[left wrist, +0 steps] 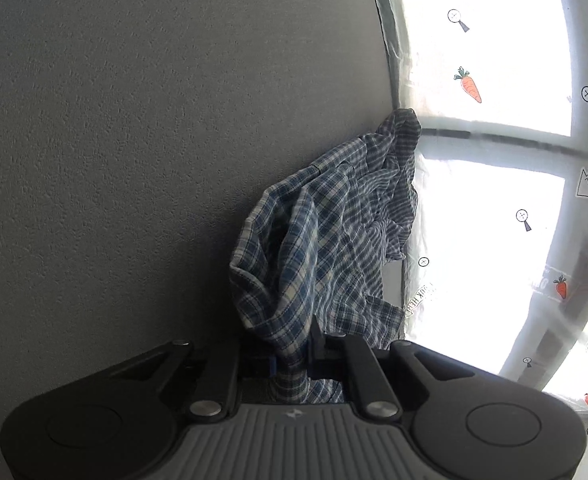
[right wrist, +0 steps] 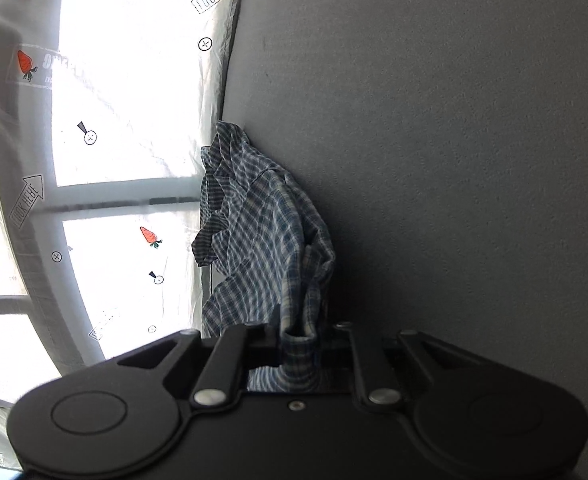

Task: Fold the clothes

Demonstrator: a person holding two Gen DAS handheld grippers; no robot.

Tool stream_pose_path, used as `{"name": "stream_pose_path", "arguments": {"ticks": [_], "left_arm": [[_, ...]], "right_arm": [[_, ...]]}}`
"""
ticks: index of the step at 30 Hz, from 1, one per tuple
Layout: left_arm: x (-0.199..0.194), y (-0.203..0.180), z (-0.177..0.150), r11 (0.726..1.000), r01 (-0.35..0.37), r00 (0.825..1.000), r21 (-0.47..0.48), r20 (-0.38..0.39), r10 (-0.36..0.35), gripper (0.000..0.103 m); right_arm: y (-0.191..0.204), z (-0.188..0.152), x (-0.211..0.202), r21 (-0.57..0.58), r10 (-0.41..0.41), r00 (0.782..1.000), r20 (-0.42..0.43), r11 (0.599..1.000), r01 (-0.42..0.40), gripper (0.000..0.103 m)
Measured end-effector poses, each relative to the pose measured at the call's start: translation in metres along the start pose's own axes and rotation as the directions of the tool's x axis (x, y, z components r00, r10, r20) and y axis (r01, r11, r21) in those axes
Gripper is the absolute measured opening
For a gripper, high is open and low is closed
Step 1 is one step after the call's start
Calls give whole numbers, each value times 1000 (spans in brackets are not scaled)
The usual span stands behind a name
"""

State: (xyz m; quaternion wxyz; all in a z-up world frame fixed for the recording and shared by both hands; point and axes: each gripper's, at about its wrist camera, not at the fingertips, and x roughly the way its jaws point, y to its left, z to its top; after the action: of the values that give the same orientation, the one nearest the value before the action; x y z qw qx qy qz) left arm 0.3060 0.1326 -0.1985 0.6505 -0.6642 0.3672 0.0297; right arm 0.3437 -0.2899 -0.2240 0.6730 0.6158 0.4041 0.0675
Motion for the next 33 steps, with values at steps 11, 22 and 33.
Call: {"name": "stream_pose_path", "arguments": {"ticks": [11,22,33], "left_arm": [[-96,-21,-52,996,-7,997,-94,-81,-1,12],[-117,-18,-56,963,-73,995,-259,-88,52,12],[-108,-25,-41,928,-57,996,-369,-85,27,15]], "right_arm": [[5,-30,-88,212,0,999,-53,977,12,12],[11,-44,-108,350,-27,996,-81,935,54,12],[22,-34,-88,394,-30,992,-122,916,76,16]]}}
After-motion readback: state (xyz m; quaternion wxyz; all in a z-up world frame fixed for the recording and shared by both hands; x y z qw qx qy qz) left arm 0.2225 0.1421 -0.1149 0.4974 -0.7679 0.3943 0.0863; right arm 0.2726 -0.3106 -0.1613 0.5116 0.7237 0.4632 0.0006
